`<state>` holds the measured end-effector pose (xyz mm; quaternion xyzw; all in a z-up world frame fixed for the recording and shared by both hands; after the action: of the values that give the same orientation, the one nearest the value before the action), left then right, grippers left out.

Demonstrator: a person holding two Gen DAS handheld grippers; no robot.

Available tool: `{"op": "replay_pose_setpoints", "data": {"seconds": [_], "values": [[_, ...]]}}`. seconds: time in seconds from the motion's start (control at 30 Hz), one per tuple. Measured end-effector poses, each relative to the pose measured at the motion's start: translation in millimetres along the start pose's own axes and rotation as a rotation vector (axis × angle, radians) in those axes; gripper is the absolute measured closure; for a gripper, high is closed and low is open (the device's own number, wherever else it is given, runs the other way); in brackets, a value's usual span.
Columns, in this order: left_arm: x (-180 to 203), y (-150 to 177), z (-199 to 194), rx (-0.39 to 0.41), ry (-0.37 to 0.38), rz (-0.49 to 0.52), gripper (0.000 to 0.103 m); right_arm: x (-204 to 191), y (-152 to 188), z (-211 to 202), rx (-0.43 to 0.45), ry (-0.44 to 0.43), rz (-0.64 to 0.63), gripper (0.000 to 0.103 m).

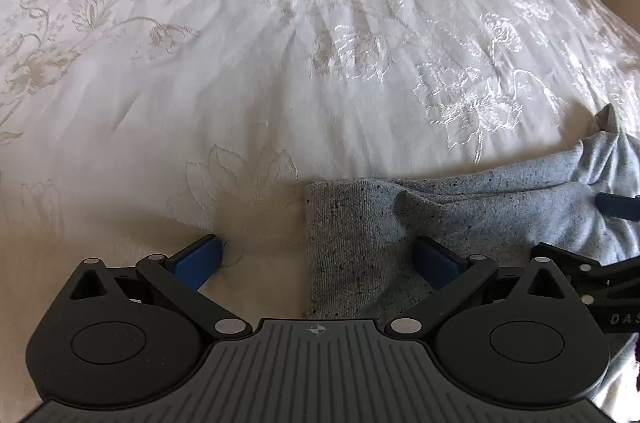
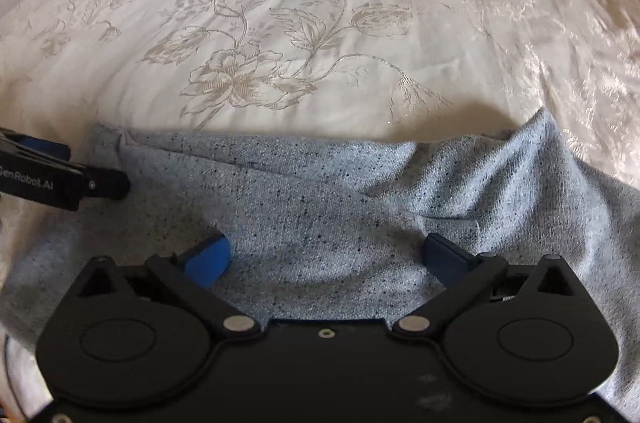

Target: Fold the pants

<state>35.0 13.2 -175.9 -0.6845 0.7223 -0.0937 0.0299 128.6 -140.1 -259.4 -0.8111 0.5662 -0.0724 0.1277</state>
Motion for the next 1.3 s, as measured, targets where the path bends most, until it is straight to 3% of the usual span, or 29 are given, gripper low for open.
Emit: {"op": "replay_pose_setpoints", "data": {"seconds": [0.1,0.2,0.27,0.3,0.33,0.53,0.63,0.8,1.03,1.13,1.3], "values": [[2,7,1,0.046,0.004,0.017,0.0,-1,-2,2,0.005,0.011,0.005,0.0],[0,3,-2,0.01,0.031,0.058,0.001,2,-4,1,-0.008,-0.006,0.002,0.0],[-7,-2,-10,-0.022,0.065,0.066,0.009,4,-6,-4,-0.017,-0.016,-0.002,0.0],[-11,0,-17,-0.016,0.075,0.07,0.019,4,-5,-9,-0.015,-0.014,0.004,0.0],[-14,2,-25,-0.007,0.079,0.081,0.022,4,-5,-13,-0.007,-0.003,0.015,0.0],[-19,34,-68,0.035,-0.003,0.209,0.021,-5,20,-51,0.057,0.073,0.181,0.0],[-8,48,-63,-0.001,0.008,0.284,0.021,-12,43,-63,0.054,0.07,0.291,0.0],[-1,75,-31,-0.126,-0.094,0.373,0.019,-31,82,-78,0.039,0.071,0.405,0.0],[-18,70,-50,-0.076,-0.064,0.366,0.021,-50,101,-99,0.064,0.092,0.418,0.0],[-28,69,-62,-0.054,-0.061,0.345,0.021,-56,90,-101,0.092,0.117,0.362,0.0],[-50,74,-76,-0.05,-0.067,0.285,0.021,-93,64,-92,0.132,0.061,0.244,0.0]]}}
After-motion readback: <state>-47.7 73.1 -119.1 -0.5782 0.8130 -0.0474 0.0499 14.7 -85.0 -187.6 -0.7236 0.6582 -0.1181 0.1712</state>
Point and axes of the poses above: each gripper's, at about its wrist camera, not at the fingertips, and z roughly the way its jaws point, x to its right, y to its underside, the point moved 1 cm from there along z, roughly the way its jaws point, and after that the axes turned 13 degrees about -x, right-handed, at the moved point
